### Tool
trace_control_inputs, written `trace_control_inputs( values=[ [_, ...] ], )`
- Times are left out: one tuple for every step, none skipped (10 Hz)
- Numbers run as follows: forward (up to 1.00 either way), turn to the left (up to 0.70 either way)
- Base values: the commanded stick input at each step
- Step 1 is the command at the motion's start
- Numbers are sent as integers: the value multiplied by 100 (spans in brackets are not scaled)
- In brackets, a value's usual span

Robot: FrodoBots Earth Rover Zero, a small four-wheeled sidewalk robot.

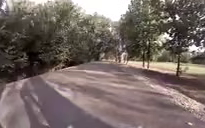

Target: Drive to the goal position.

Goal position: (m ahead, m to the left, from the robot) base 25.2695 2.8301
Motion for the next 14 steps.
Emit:
trace_control_inputs(
  values=[
    [70,0],
    [70,0],
    [70,0],
    [70,0],
    [70,0],
    [70,0],
    [70,0],
    [70,0],
    [70,0],
    [70,0],
    [70,0],
    [70,0],
    [70,0],
    [70,0]
  ],
)
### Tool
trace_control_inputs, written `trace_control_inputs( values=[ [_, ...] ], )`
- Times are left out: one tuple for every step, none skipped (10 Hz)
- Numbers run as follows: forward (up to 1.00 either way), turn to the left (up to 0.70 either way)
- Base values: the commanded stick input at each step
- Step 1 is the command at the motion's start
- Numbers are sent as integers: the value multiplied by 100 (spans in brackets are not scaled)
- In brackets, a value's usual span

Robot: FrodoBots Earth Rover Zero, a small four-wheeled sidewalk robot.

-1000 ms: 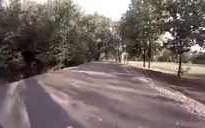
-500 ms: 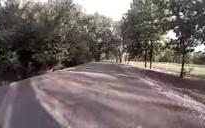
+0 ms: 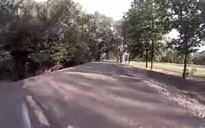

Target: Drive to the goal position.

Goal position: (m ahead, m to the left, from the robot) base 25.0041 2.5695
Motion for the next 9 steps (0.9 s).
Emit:
trace_control_inputs(
  values=[
    [70,0],
    [70,0],
    [70,0],
    [70,0],
    [70,0],
    [70,0],
    [70,0],
    [70,0],
    [70,0]
  ],
)
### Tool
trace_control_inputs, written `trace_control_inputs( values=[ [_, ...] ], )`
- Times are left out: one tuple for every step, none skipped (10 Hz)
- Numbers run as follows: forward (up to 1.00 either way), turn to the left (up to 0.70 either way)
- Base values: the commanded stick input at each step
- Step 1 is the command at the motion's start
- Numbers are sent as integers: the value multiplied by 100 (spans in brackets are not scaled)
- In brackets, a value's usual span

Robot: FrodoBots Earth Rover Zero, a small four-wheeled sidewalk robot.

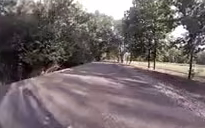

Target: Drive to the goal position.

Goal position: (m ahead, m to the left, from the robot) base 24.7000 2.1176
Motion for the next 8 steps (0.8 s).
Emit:
trace_control_inputs(
  values=[
    [70,0],
    [70,0],
    [70,0],
    [70,0],
    [70,0],
    [70,0],
    [70,0],
    [70,0]
  ],
)
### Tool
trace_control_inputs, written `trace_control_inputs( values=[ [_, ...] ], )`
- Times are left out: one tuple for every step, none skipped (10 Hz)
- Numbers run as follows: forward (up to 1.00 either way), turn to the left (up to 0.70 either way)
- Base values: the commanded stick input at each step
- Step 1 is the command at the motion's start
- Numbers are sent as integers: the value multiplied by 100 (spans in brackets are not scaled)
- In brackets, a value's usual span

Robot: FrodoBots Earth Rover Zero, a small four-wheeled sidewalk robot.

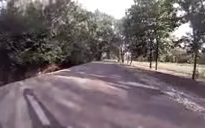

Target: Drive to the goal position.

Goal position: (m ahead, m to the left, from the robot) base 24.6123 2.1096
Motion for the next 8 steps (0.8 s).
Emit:
trace_control_inputs(
  values=[
    [70,0],
    [70,-22],
    [70,-35],
    [70,-35],
    [70,-31],
    [70,0],
    [70,0],
    [70,0]
  ],
)
